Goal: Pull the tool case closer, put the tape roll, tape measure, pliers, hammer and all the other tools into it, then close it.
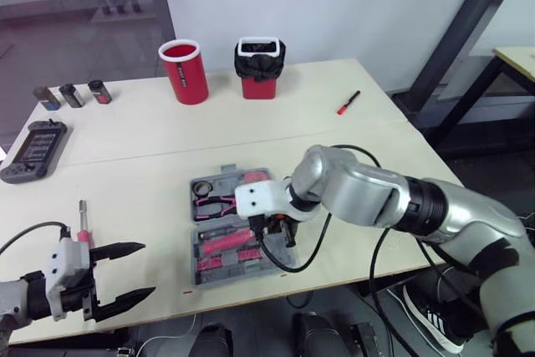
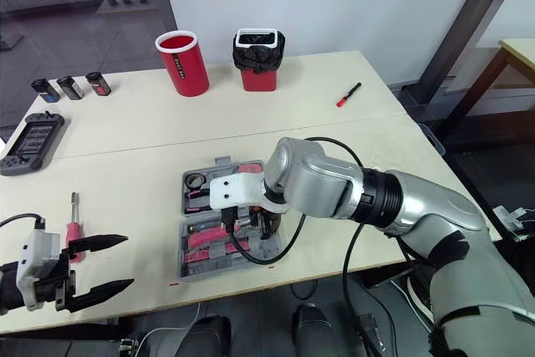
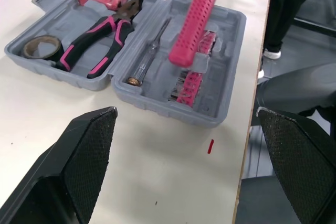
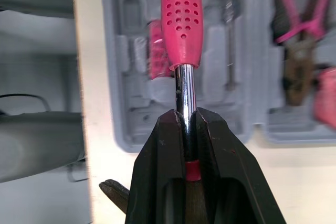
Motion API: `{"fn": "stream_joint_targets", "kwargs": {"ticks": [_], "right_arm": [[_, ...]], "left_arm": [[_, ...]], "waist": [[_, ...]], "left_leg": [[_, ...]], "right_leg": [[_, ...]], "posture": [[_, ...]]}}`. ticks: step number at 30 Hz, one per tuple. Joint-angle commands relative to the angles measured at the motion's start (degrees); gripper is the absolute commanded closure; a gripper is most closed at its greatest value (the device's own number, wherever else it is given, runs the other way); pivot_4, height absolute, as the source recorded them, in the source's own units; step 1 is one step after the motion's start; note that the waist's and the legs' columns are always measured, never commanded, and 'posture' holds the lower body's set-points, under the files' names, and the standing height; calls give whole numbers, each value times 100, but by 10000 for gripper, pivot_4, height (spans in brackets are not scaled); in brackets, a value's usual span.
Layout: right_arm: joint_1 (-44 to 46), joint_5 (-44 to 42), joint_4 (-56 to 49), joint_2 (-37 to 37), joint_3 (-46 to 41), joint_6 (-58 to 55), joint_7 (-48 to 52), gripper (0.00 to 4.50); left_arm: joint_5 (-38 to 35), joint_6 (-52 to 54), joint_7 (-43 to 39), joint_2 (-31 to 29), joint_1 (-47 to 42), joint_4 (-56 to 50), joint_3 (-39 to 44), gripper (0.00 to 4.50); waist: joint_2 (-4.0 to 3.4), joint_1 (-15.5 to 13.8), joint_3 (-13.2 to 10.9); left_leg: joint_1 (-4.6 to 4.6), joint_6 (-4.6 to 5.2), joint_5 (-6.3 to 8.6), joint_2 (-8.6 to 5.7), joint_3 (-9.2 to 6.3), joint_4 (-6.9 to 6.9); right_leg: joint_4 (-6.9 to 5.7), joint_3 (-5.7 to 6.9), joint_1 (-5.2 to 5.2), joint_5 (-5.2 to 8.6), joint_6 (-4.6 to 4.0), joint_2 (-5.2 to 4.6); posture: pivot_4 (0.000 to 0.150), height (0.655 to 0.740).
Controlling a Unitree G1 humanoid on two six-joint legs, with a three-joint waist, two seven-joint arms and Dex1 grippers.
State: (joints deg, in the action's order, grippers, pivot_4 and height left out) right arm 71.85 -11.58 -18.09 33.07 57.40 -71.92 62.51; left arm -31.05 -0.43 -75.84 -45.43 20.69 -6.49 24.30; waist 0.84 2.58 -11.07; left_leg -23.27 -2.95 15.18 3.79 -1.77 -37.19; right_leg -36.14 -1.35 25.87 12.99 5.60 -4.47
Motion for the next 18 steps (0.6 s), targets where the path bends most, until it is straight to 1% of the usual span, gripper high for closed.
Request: {"fn": "stream_joint_targets", "kwargs": {"ticks": [1,18], "right_arm": [[149,13,212,-282,-125,63,-70,44739],[-39,478,1381,-881,197,739,-190,44739]], "left_arm": [[19,-26,91,32,-7,-173,-22,0],[11,187,269,-12,103,-457,27,0]], "waist": [[1,3,0],[2,8,1]], "left_leg": [[0,0,0,0,0,0],[1,0,-1,0,-2,1]], "right_leg": [[-1,0,0,0,0,0],[-6,0,1,-1,1,2]], "posture": [[1500,7387],[1500,7387]]}}
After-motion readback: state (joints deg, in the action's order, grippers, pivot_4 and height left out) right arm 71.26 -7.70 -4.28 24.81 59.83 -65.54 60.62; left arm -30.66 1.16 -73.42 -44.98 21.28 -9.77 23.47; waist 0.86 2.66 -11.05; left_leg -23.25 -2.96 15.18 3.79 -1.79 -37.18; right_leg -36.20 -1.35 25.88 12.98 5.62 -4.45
